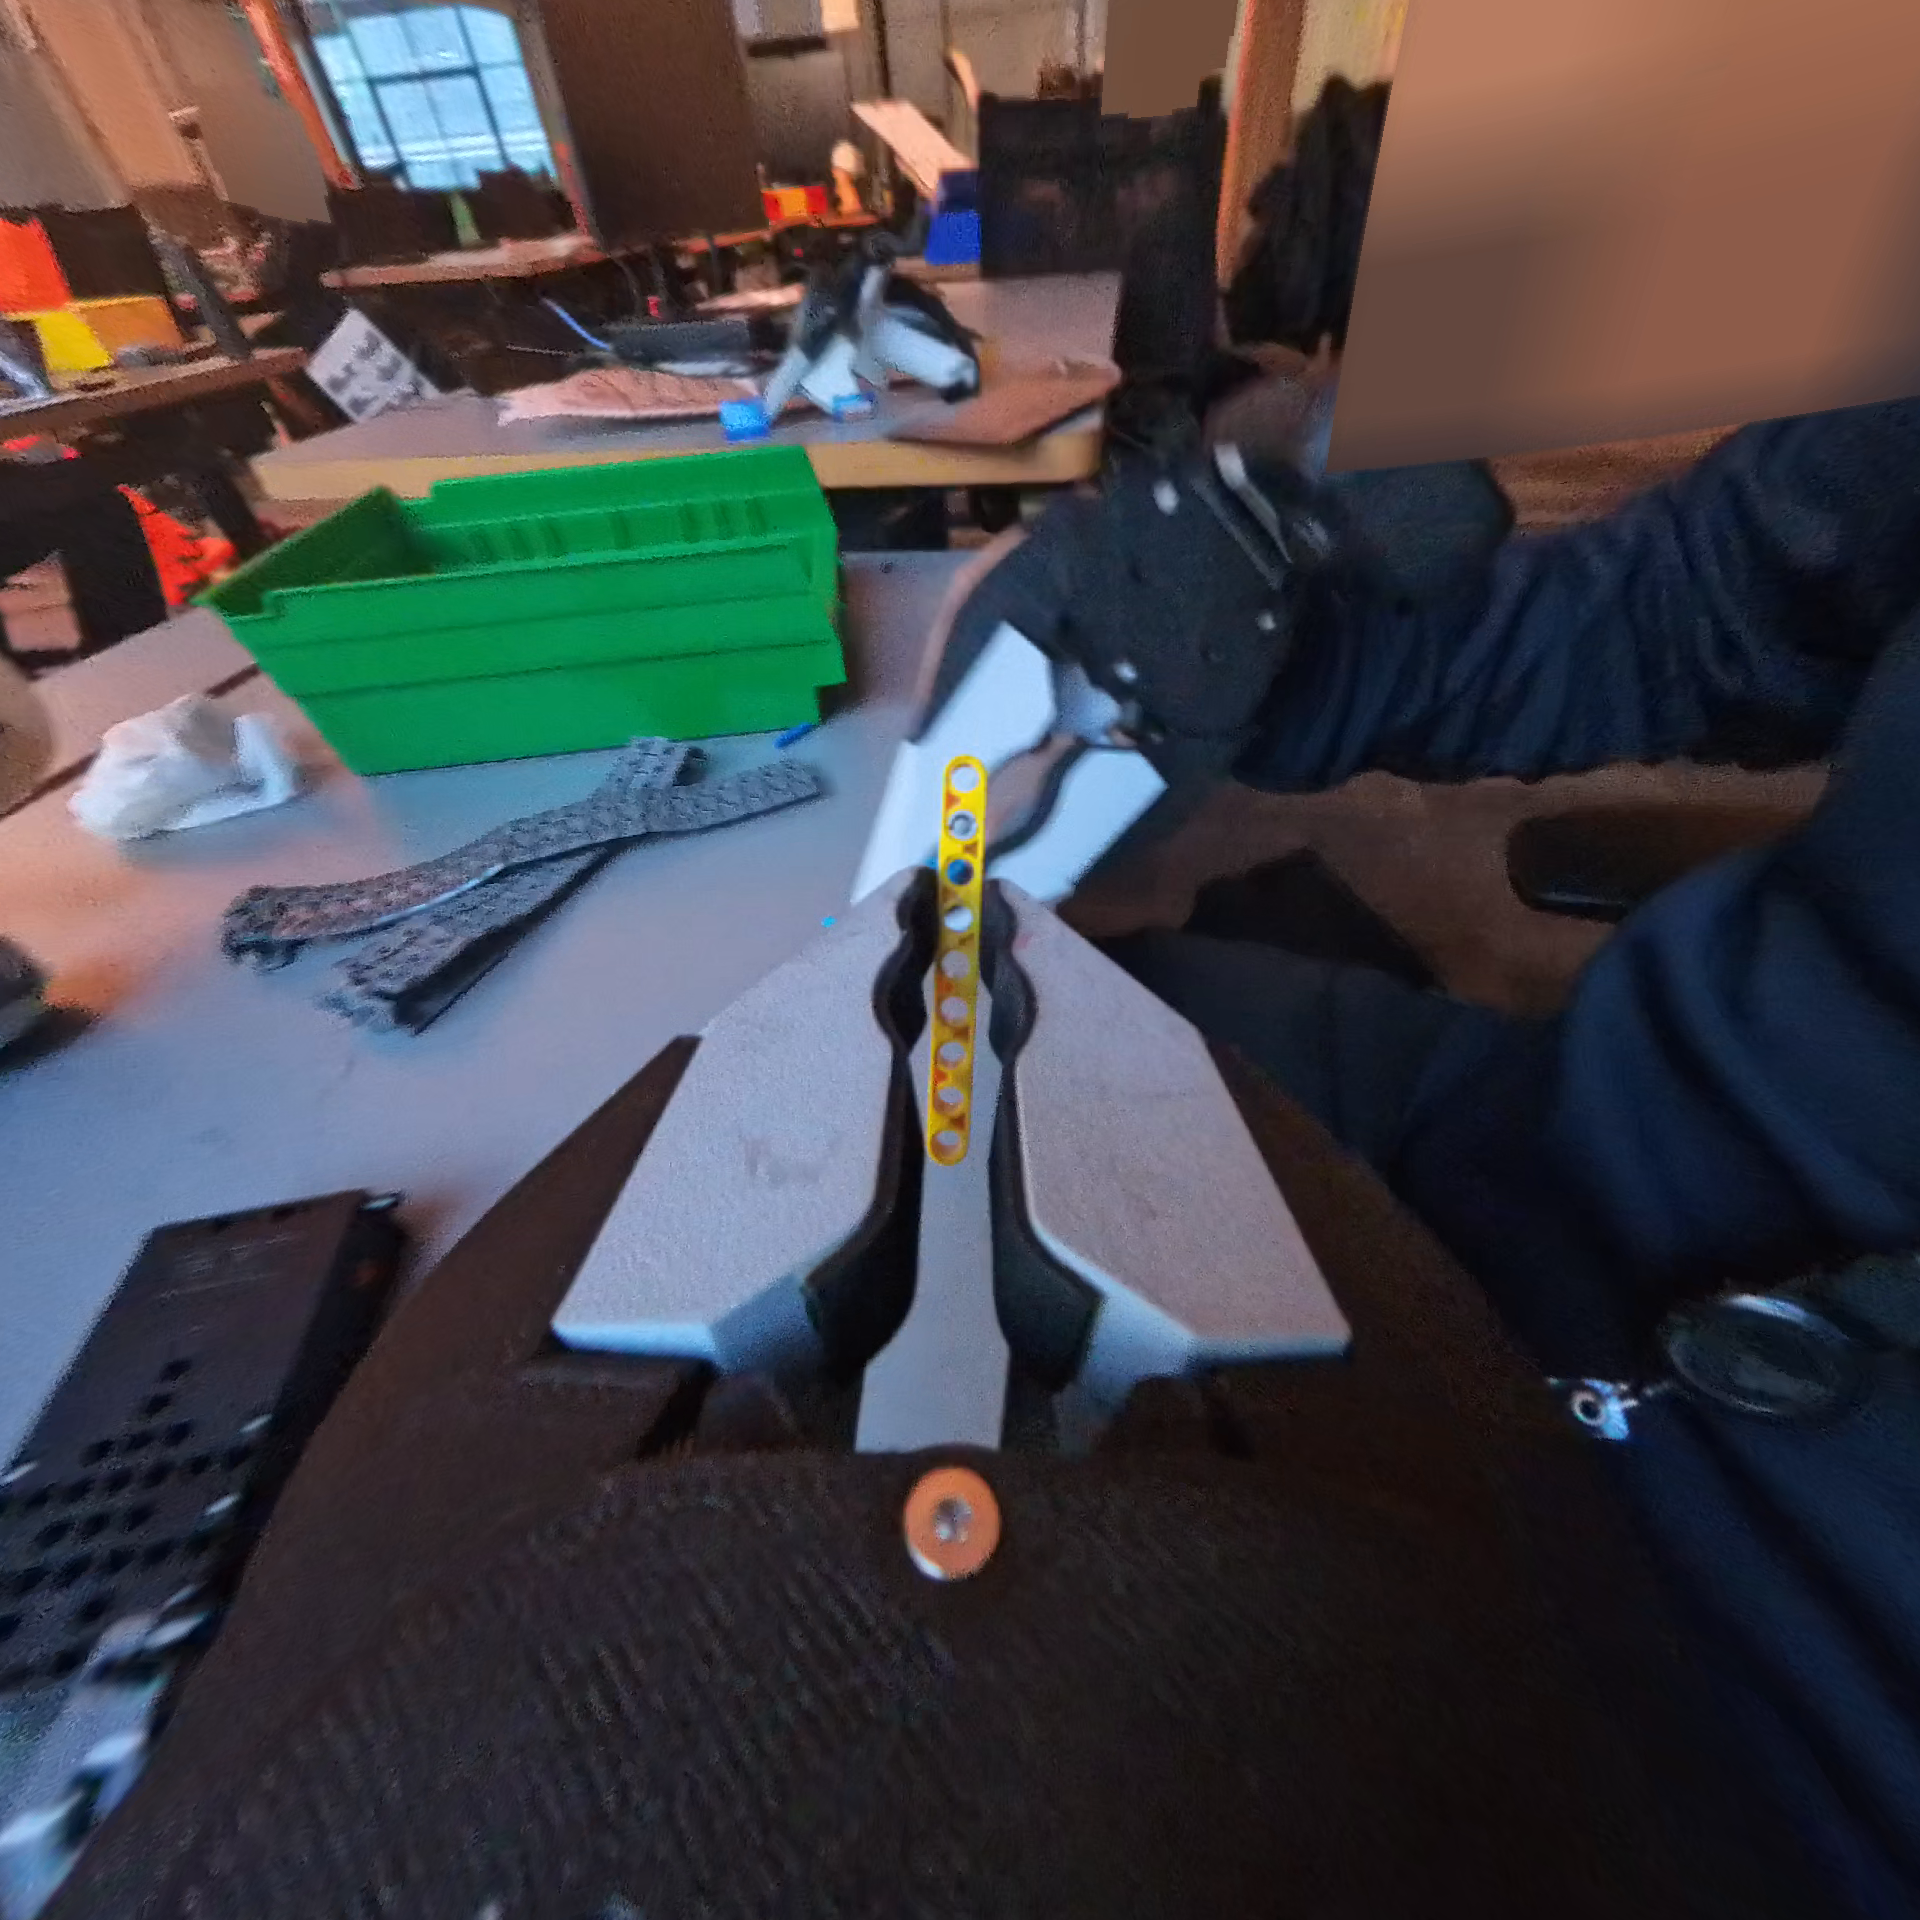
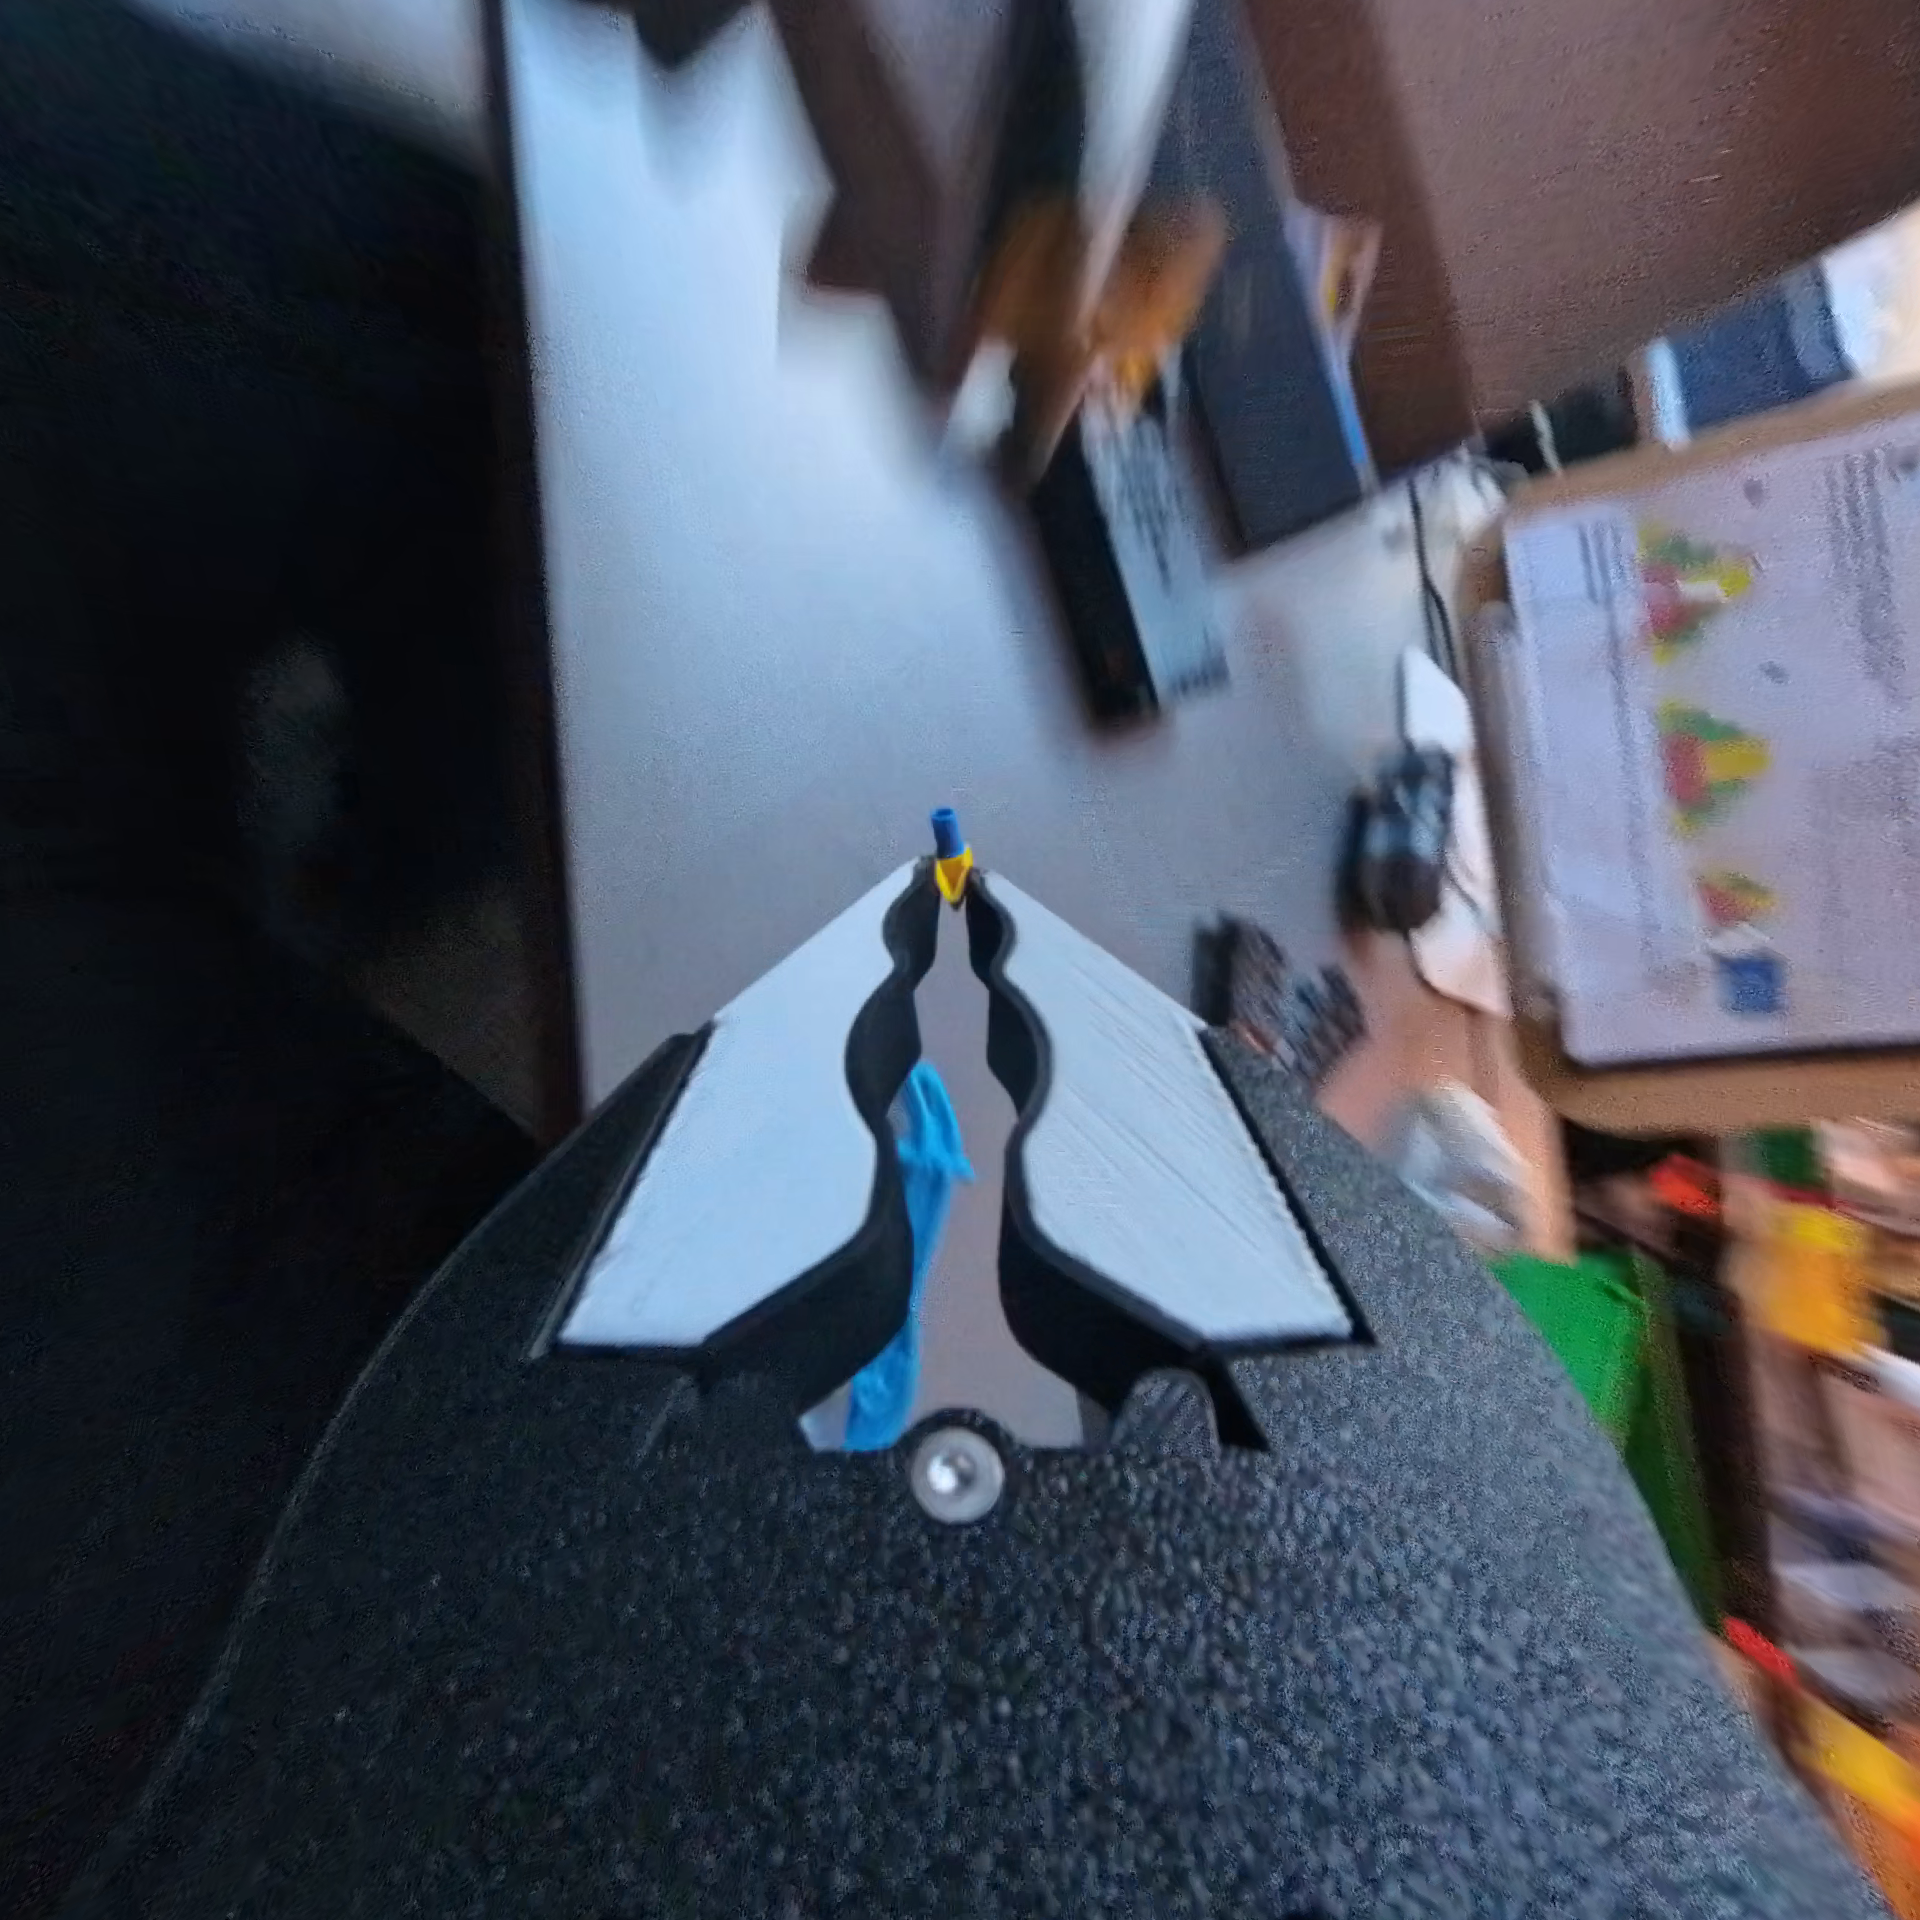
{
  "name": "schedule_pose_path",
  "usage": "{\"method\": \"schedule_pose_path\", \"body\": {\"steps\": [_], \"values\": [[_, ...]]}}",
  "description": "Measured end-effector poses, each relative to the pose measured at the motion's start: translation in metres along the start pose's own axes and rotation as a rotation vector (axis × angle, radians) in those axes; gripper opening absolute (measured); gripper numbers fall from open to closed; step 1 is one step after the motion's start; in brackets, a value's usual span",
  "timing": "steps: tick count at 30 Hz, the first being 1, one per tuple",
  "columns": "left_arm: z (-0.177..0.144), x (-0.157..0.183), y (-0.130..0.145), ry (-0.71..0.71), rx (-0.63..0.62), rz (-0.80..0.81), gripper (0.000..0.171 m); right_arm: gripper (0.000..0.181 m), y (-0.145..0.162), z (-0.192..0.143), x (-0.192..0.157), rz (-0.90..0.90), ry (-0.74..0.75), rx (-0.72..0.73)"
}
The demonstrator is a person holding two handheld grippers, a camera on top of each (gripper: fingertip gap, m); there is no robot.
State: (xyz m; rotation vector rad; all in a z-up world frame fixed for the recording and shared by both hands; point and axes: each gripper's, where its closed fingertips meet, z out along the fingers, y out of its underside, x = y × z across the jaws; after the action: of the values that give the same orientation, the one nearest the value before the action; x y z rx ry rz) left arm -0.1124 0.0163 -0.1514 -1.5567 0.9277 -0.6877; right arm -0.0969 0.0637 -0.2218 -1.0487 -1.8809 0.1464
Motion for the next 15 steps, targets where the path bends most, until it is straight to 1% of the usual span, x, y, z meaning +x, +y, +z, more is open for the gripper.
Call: {"method": "schedule_pose_path", "body": {"steps": [1, 2, 3, 5, 7, 8, 9, 11, 13, 14, 15], "values": [[-0.004, -0.011, 0.005, -0.051, -0.040, 0.041, 0.006, 0.002, -0.007, -0.003, -0.006, 0.069, -0.039, 0.079], [-0.005, -0.020, 0.018, -0.100, -0.115, 0.070, 0.007, 0.002, -0.024, -0.012, -0.007, 0.200, -0.095, 0.189], [-0.005, -0.024, 0.022, -0.107, -0.116, 0.025, 0.006, 0.002, -0.031, -0.018, 0.001, 0.287, -0.103, 0.231], [0.004, -0.021, 0.032, -0.028, -0.090, -0.158, 0.006, 0.002, -0.023, -0.015, 0.021, 0.351, -0.047, 0.198], [0.012, -0.022, 0.042, 0.004, -0.090, -0.269, 0.006, 0.002, -0.016, -0.009, 0.025, 0.392, -0.054, 0.175], [0.014, -0.024, 0.049, 0.006, -0.115, -0.308, 0.006, 0.003, -0.016, -0.008, 0.024, 0.400, -0.053, 0.182], [0.014, -0.031, 0.057, -0.030, -0.151, -0.326, 0.006, 0.003, -0.015, -0.007, 0.023, 0.405, -0.049, 0.188], [0.010, -0.050, 0.072, -0.147, -0.221, -0.309, 0.006, 0.003, -0.010, -0.003, 0.022, 0.407, -0.020, 0.179], [0.010, -0.059, 0.091, -0.198, -0.354, -0.281, 0.006, 0.003, -0.007, -0.001, 0.022, 0.411, 0.003, 0.186], [0.013, -0.059, 0.094, -0.200, -0.373, -0.270, 0.007, 0.003, -0.006, 0.000, 0.021, 0.426, 0.001, 0.192], [0.017, -0.057, 0.091, -0.181, -0.347, -0.272, 0.006, 0.003, -0.004, 0.002, 0.021, 0.445, -0.002, 0.191]]}}
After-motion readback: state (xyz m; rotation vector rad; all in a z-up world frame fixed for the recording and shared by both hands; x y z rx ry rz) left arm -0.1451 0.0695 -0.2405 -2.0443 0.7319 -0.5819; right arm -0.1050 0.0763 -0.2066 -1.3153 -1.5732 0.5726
